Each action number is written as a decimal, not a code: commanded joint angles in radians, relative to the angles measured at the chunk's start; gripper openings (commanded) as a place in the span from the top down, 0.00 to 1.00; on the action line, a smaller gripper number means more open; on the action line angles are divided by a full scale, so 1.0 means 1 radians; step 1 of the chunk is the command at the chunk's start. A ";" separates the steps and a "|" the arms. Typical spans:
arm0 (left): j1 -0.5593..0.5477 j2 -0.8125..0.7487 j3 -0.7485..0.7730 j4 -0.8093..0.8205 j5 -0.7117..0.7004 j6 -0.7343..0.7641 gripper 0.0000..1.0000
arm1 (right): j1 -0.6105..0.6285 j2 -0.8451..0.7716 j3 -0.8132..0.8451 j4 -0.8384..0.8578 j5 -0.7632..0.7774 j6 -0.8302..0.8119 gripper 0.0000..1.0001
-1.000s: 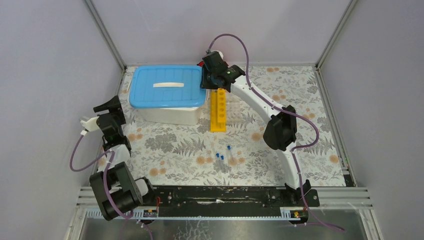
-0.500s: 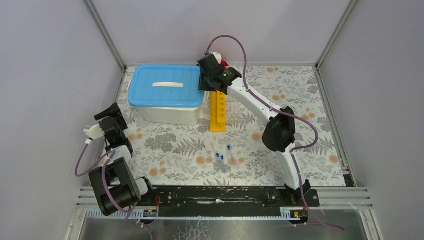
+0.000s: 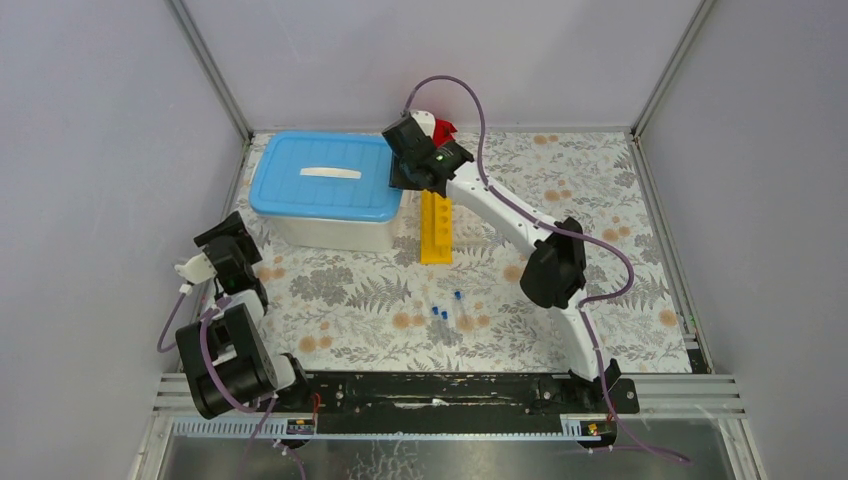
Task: Organize the chemistry lab equipment
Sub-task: Close the lid of the storage box.
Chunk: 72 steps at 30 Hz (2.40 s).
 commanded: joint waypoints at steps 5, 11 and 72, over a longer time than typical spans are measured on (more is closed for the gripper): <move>-0.014 0.020 0.011 0.077 -0.011 -0.017 0.22 | 0.051 -0.040 0.037 -0.028 0.024 0.015 0.93; -0.019 0.048 0.004 0.105 -0.009 -0.036 0.22 | 0.067 -0.033 0.041 -0.031 0.037 0.013 0.83; -0.019 0.080 -0.005 0.221 0.029 -0.046 0.22 | -0.029 0.001 0.026 0.109 -0.049 -0.045 0.73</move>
